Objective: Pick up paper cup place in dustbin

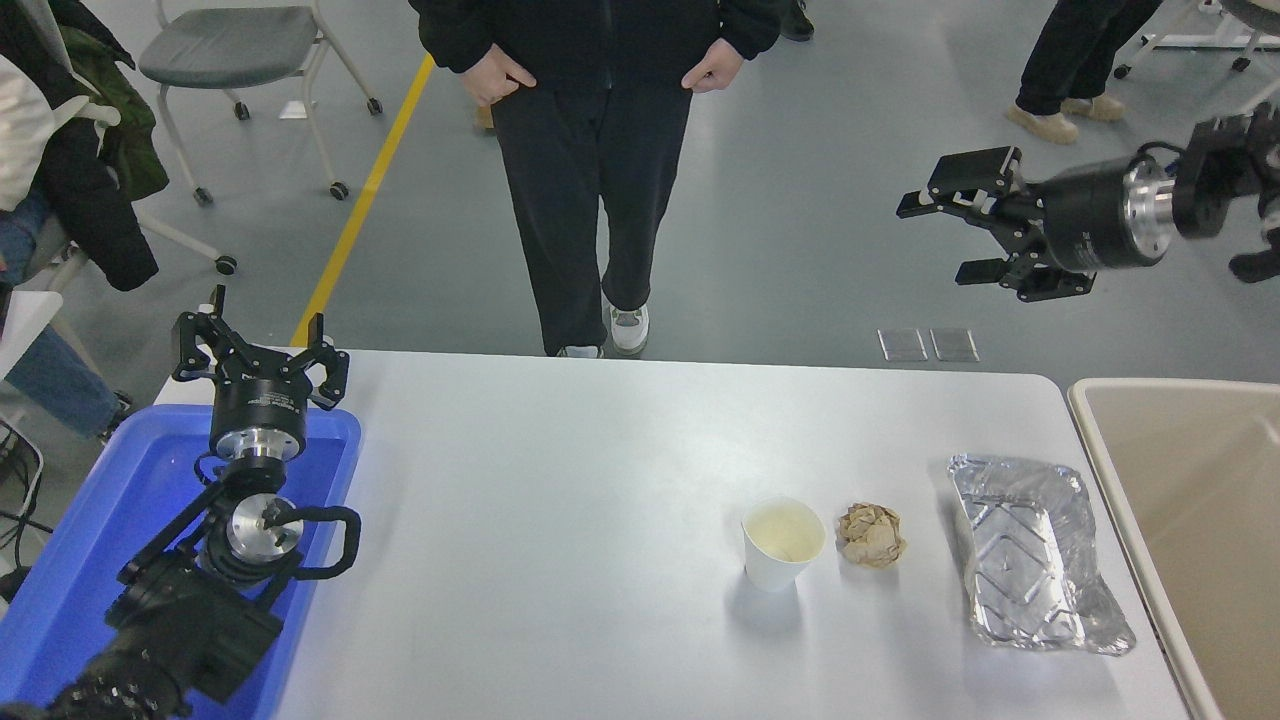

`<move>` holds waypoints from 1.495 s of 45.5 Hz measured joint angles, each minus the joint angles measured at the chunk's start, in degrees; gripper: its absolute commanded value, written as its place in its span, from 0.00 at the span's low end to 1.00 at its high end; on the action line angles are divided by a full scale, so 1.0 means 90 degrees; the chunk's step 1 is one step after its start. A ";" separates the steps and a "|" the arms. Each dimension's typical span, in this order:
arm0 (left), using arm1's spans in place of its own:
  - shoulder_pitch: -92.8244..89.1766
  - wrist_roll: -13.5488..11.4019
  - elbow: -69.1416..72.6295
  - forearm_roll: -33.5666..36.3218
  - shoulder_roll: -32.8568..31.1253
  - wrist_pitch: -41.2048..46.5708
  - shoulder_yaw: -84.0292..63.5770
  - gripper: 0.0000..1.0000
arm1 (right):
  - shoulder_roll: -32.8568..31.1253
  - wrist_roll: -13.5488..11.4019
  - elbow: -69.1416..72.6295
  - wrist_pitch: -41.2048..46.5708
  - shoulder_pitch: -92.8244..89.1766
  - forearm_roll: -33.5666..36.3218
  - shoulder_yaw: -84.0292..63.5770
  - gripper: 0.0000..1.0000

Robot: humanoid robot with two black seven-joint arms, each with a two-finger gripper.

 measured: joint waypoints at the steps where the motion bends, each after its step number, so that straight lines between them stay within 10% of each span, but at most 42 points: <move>1: 0.0000 0.0001 0.0000 0.0000 0.0000 0.0000 0.0000 0.99 | 0.0006 0.0003 0.0161 0.0001 0.0229 -0.0037 -0.0246 1.00; 68: 0.0003 -0.0001 0.0004 0.0000 0.0009 0.0000 0.0000 0.99 | 0.2362 0.0044 0.3272 0.0942 0.4733 -0.0177 -0.3761 1.00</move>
